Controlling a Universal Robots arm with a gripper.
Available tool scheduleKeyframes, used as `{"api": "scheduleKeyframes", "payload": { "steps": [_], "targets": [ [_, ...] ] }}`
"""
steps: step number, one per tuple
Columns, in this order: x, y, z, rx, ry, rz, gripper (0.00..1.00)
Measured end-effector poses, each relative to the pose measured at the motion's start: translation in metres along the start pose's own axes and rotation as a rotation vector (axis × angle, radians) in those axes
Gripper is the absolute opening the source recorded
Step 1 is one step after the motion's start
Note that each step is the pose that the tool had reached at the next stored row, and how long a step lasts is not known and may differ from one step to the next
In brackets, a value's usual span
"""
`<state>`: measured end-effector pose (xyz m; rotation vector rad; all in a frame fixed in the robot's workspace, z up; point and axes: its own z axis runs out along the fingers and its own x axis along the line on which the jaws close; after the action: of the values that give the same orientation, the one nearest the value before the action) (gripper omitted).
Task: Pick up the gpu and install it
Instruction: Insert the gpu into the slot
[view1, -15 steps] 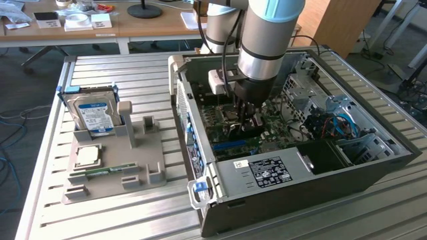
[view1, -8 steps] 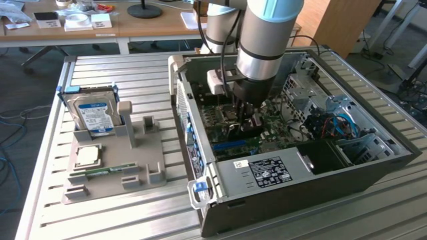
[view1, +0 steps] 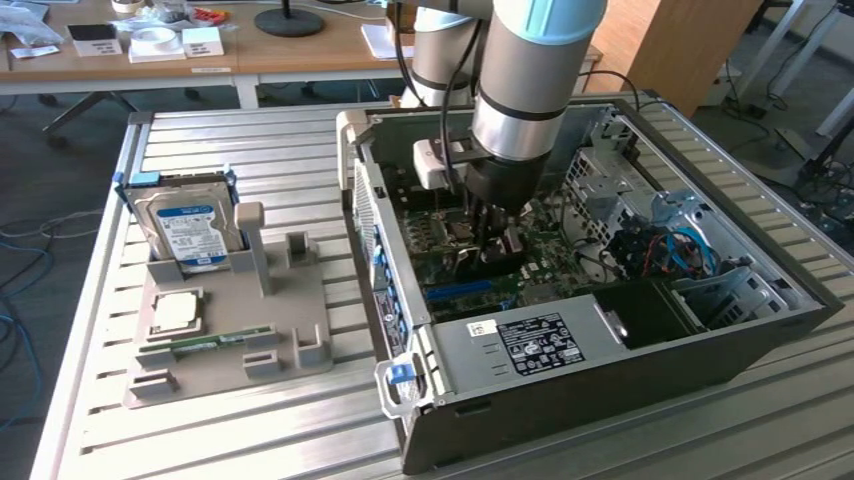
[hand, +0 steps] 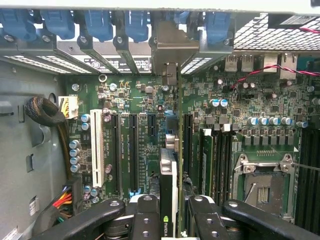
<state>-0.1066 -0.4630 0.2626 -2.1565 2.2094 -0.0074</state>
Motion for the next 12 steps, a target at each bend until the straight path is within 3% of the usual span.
{"api": "scheduleKeyframes", "payload": {
  "steps": [12],
  "targets": [
    [0.0001, 0.0010, 0.0027, -0.0001, 0.0001, 0.000, 0.27]
  ]
}}
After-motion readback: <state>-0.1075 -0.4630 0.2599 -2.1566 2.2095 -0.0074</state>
